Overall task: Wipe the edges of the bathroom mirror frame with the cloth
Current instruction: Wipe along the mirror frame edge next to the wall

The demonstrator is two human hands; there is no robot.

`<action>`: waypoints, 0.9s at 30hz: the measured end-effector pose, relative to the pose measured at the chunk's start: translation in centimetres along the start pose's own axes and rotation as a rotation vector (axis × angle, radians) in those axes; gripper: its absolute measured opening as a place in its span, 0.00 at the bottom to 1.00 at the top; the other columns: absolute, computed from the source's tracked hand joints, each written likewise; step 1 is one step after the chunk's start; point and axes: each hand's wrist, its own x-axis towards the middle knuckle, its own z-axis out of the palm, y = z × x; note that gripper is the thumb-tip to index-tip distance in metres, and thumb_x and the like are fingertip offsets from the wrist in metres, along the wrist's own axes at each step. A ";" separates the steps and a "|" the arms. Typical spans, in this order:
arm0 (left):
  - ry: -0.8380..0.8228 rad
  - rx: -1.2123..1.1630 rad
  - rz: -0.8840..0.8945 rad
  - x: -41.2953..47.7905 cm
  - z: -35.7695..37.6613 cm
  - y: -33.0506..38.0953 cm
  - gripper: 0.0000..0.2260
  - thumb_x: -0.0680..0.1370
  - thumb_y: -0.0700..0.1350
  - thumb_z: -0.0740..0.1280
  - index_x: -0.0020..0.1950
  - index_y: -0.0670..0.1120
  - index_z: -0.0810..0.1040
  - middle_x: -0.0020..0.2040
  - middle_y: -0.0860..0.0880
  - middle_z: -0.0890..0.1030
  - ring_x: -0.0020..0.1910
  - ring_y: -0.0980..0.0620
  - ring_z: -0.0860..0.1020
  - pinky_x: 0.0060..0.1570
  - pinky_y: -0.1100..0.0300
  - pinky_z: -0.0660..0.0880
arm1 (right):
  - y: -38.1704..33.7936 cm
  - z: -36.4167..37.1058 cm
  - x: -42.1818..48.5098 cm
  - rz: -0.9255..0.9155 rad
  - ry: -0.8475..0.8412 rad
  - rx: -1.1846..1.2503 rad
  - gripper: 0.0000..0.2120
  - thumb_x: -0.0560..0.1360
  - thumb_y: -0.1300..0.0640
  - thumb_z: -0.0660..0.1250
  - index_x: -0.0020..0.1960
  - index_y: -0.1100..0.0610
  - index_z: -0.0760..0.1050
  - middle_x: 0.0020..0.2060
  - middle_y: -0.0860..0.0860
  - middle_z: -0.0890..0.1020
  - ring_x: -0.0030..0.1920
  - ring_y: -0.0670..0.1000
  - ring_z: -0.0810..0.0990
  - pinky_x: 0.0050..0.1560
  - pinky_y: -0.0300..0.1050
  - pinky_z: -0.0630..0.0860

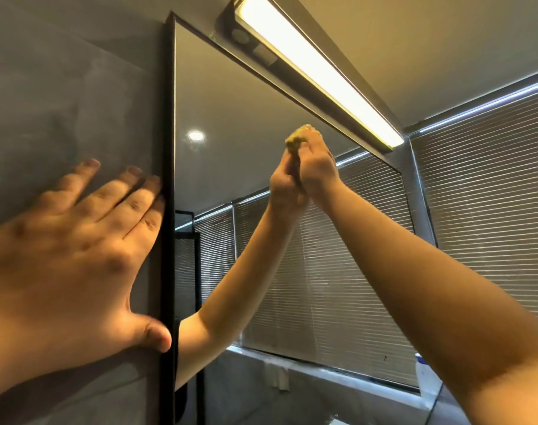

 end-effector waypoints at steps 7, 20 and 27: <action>-0.192 -0.132 0.124 1.9 1.7 -1.3 0.21 0.78 0.47 0.64 0.69 0.42 0.65 0.62 0.42 0.71 0.69 0.44 0.62 0.77 0.50 0.50 | 1.4 -1.1 2.0 0.072 -0.026 -0.044 0.12 0.75 0.58 0.54 0.46 0.50 0.76 0.49 0.54 0.79 0.51 0.54 0.77 0.56 0.48 0.72; -0.018 0.089 0.068 4.2 1.4 -1.9 0.14 0.82 0.50 0.53 0.60 0.46 0.74 0.51 0.46 0.81 0.55 0.48 0.75 0.63 0.52 0.68 | 4.2 -2.8 8.1 0.411 -0.066 0.037 0.15 0.82 0.68 0.50 0.59 0.73 0.73 0.39 0.66 0.75 0.39 0.53 0.68 0.36 0.52 0.74; -0.178 -0.088 0.024 3.9 1.1 -0.7 0.15 0.80 0.52 0.60 0.62 0.46 0.75 0.56 0.44 0.79 0.59 0.48 0.75 0.61 0.54 0.72 | 3.3 -1.7 7.6 0.230 -0.117 0.039 0.15 0.81 0.65 0.52 0.42 0.52 0.71 0.34 0.50 0.72 0.32 0.46 0.70 0.28 0.34 0.69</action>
